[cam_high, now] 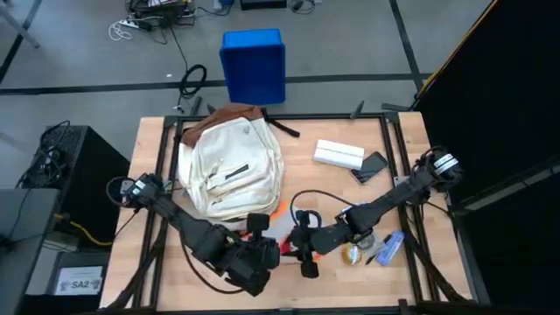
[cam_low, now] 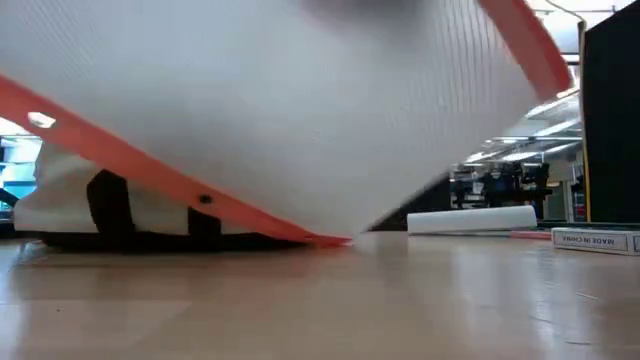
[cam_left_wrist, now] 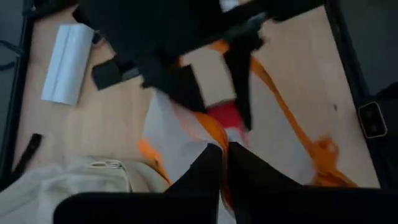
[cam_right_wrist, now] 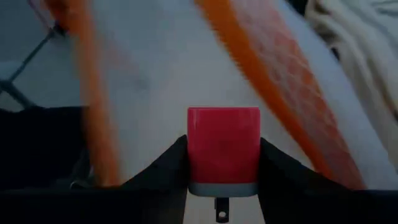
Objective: Unpack backpack
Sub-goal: Put the red charger adaptor into the zip bag, then put the yellow scented candle into the zip bag
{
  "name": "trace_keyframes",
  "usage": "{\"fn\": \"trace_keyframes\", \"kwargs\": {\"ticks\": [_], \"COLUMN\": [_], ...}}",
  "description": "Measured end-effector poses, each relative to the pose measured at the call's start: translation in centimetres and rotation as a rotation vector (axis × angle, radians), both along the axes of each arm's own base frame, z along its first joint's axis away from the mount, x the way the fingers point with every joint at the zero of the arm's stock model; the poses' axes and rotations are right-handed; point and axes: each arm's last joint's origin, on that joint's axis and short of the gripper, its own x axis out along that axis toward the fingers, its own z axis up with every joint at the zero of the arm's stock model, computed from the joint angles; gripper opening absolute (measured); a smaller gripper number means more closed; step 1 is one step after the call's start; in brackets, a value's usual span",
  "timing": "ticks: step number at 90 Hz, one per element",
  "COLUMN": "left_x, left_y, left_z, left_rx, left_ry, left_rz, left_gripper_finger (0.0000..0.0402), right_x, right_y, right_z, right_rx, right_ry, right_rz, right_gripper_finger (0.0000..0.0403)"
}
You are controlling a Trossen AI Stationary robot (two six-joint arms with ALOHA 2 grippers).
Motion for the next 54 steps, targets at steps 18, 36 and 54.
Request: {"fn": "trace_keyframes", "kwargs": {"ticks": [18, 36, 54], "left_x": [-0.2, -0.6, -2.5], "left_y": [0.2, 0.5, 1.9], "left_z": [0.0, 0.1, 3.2], "left_rx": [0.016, 0.039, 0.014], "left_ry": [0.014, 0.033, -0.042], "left_rz": [0.005, 0.006, 0.025], "left_gripper_finger": [0.0000, 0.0000, 0.0000], "right_x": [0.8, 0.5, -0.9], "right_y": [-1.1, -1.1, -1.1], "right_z": [0.9, 0.8, 2.5], "right_rx": [-0.038, -0.102, -0.099], "right_ry": [-0.008, 0.026, 0.015], "right_rz": [-0.014, -0.001, -0.020], "right_gripper_finger": [0.0120, 0.0242, 0.0287]}}
